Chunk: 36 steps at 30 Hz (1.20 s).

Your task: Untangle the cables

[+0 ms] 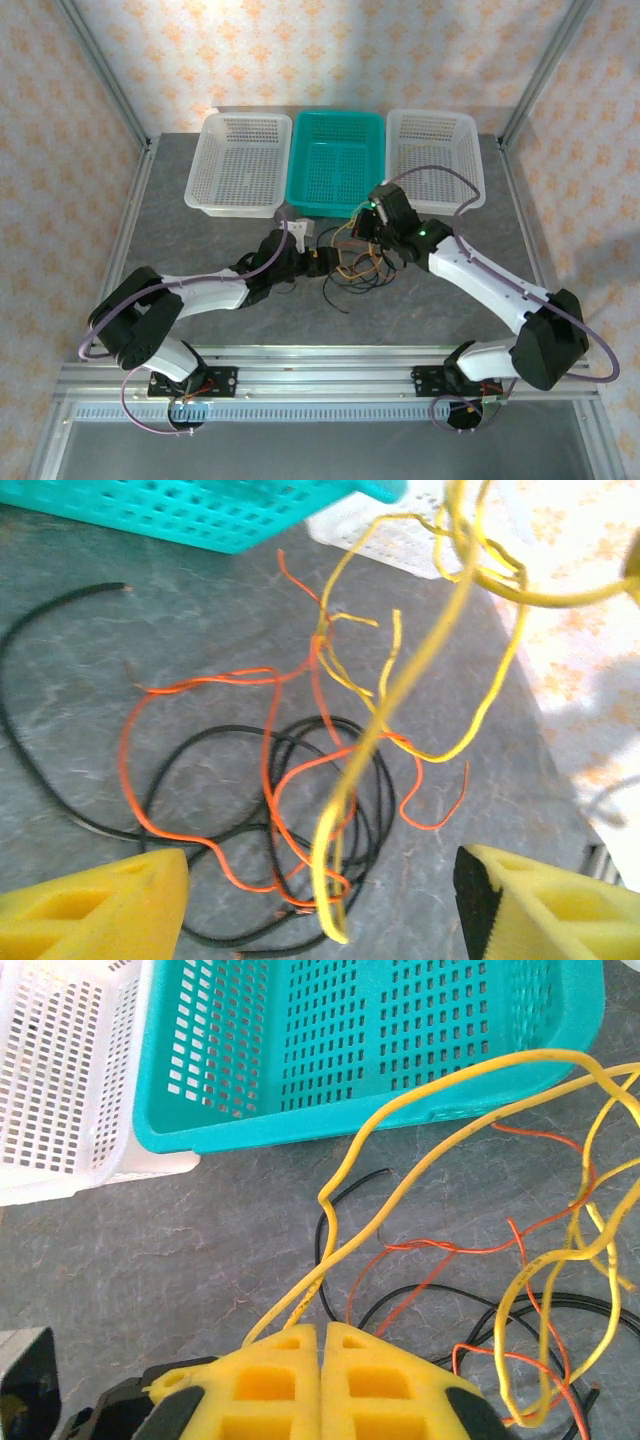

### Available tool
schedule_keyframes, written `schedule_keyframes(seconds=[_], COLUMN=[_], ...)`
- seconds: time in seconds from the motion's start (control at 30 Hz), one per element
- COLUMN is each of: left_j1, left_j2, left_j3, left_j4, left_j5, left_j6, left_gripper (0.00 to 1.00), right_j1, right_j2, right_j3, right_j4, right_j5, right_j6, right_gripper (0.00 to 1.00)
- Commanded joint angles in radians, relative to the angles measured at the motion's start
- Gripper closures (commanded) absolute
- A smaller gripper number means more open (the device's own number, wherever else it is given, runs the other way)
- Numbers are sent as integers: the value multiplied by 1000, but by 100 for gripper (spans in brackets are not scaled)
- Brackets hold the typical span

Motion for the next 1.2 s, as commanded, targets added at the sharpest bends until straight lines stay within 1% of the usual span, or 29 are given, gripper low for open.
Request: schedule_keyframes(seconds=[0.0, 0.13, 0.2, 0.37, 0.43, 0.53, 0.57, 0.87, 0.97, 1.1, 1.17], left_j1=[-2, 2, 4, 5, 4, 2, 3, 5, 10, 33, 63], left_j2=[36, 56, 65, 88, 83, 41, 23, -102, -143, -206, -243], left_j3=[47, 79, 97, 144, 150, 135, 131, 161, 184, 225, 224], left_j4=[29, 10, 10, -5, -23, -42, -54, -193, -258, -387, -408], left_j5=[-11, -54, -54, -21, -5, 6, 8, 16, 27, -20, -27], left_j6=[33, 36, 41, 73, 87, 87, 115, 177, 215, 274, 274], left_gripper=[37, 46, 53, 79, 87, 99, 100, 100, 100, 100, 100], right_j1=[-4, -4, -5, -7, -8, -20, -25, -74, -97, -103, -105], right_j2=[-17, -26, -30, -25, -15, 4, 10, 70, 78, 83, 88], right_j3=[48, 46, 44, 46, 42, 38, 38, 22, -2, -21, -33], right_j4=[-6, -22, -23, -37, -53, -54, -50, -43, -22, -13, -15], right_j5=[-22, -23, -19, 5, 34, 27, 24, 53, 17, 22, 30], right_j6=[-16, -18, -16, -25, -23, -15, -11, -19, -3, -6, -11], right_gripper=[100, 100, 100, 100, 100, 100, 100, 100, 100, 100, 100])
